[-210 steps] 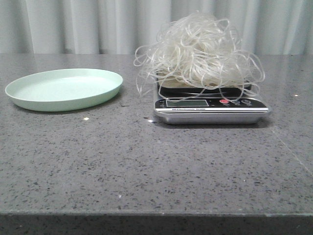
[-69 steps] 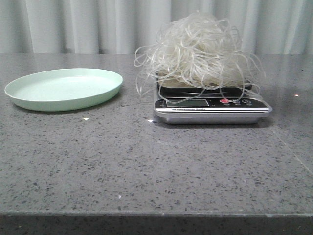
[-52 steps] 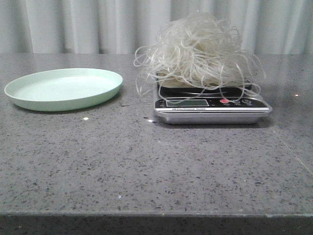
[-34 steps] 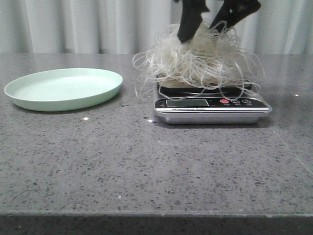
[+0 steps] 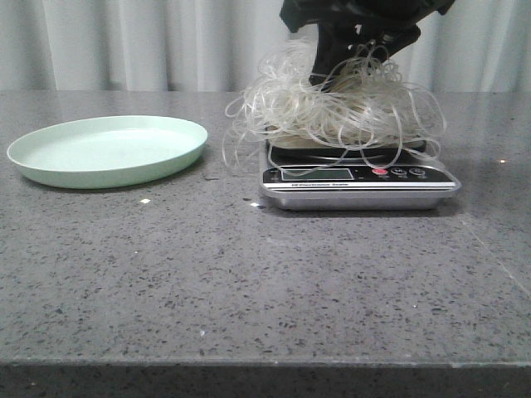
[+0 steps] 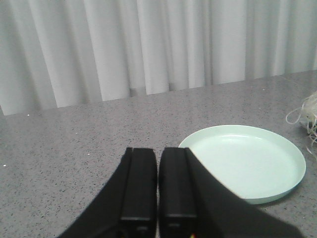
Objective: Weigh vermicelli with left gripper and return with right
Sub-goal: 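Lower the right gripper into the vermicelli on the scale and grasp it, then lift the vermicelli with the right gripper and carry it over the plate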
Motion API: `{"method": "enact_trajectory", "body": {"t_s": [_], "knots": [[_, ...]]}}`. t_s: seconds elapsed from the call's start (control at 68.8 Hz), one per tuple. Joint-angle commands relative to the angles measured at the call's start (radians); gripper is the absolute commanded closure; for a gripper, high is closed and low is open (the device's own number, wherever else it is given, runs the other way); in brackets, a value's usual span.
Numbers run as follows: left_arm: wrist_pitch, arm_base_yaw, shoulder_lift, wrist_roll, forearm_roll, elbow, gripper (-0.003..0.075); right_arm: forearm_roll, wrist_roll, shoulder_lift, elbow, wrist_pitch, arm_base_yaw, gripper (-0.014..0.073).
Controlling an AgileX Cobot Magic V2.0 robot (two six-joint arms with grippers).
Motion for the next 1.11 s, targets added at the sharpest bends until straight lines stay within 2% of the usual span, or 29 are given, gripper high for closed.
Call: {"method": "enact_trajectory", "body": {"t_s": [0.0, 0.422, 0.64, 0.829, 1.091], "knots": [[-0.077, 0.004, 0.007, -0.010, -0.018, -0.025, 0.0583, -0.014, -0.006, -0.041, -0.029, -0.011, 0.000, 0.0435], [-0.076, 0.004, 0.007, -0.010, -0.018, -0.025, 0.0583, -0.014, -0.006, -0.144, -0.073, -0.004, 0.000, 0.0442], [-0.074, 0.004, 0.007, -0.010, -0.018, -0.025, 0.0583, -0.013, -0.006, -0.161, -0.204, 0.057, 0.000, 0.0442], [-0.074, 0.004, 0.007, -0.010, -0.018, -0.025, 0.0583, -0.001, -0.006, -0.159, -0.313, 0.056, 0.006, 0.0442], [-0.074, 0.004, 0.007, -0.010, -0.018, -0.025, 0.0583, 0.021, -0.007, -0.104, -0.442, 0.020, 0.080, 0.0442]]}}
